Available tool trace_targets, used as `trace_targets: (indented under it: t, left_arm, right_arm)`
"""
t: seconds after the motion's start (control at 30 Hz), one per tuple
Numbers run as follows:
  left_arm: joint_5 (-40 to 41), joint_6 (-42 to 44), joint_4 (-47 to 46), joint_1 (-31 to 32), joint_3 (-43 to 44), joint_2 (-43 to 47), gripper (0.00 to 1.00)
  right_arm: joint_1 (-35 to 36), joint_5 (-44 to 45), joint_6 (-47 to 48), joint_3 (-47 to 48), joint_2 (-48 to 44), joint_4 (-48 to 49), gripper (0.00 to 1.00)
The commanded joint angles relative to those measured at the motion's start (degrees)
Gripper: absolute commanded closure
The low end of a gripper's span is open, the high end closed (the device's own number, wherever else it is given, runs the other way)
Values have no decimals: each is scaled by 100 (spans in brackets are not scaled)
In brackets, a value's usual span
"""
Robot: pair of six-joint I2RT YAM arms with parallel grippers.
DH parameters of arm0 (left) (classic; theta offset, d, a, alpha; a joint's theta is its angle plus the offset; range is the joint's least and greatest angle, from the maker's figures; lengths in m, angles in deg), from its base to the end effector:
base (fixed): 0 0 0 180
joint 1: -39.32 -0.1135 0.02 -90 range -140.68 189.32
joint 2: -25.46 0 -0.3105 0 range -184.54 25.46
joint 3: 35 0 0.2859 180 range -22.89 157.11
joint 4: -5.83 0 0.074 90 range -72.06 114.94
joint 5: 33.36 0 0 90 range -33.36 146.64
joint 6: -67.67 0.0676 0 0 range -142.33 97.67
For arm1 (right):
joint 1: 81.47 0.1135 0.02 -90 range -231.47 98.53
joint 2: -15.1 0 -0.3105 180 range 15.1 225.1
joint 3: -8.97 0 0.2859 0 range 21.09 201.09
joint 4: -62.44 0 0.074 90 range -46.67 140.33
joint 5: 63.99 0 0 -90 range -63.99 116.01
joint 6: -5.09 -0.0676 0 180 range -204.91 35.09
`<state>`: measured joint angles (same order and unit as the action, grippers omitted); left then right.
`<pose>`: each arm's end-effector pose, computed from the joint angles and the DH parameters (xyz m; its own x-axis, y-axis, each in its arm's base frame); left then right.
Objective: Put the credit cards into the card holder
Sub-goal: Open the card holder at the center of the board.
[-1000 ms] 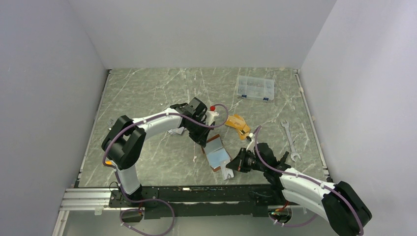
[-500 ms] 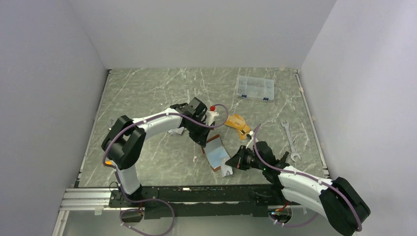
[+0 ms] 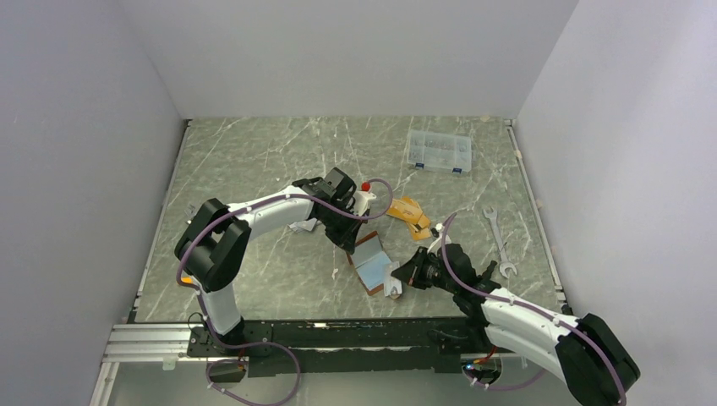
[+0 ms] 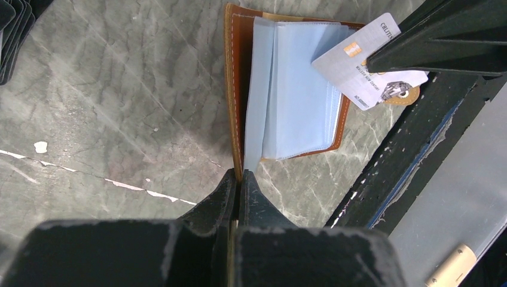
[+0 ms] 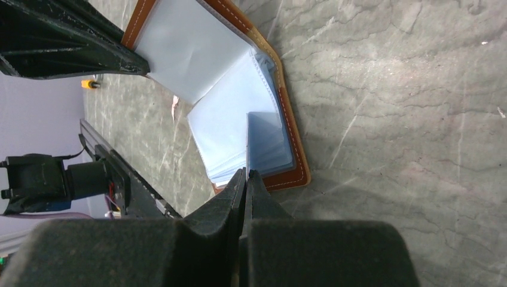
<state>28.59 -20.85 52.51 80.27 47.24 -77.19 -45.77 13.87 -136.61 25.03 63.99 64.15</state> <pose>0.2873 -0.2914 0.1936 -0.6770 0.6176 -0.4003 0.7344 0.5308 -0.4229 0.1346 0.1143 0.1200 -0.8226 0.3537 -0.4453 -0.1148 0.6636 0.7392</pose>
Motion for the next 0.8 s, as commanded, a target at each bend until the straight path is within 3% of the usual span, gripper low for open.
trace_targets:
  t: [0.0, 0.57, 0.77]
  left_arm:
    - [-188, 57, -23, -18, 133, 34, 100]
    - [-176, 26, -120, -25, 17, 121, 100]
    - [-141, 15, -151, -17, -2, 112, 100]
  right_arm:
    - [-11, 374, -65, -42, -105, 83, 100]
    - [-11, 116, -17, -110, 115, -313, 100]
    - [-9, 135, -69, -244, -203, -462, 100]
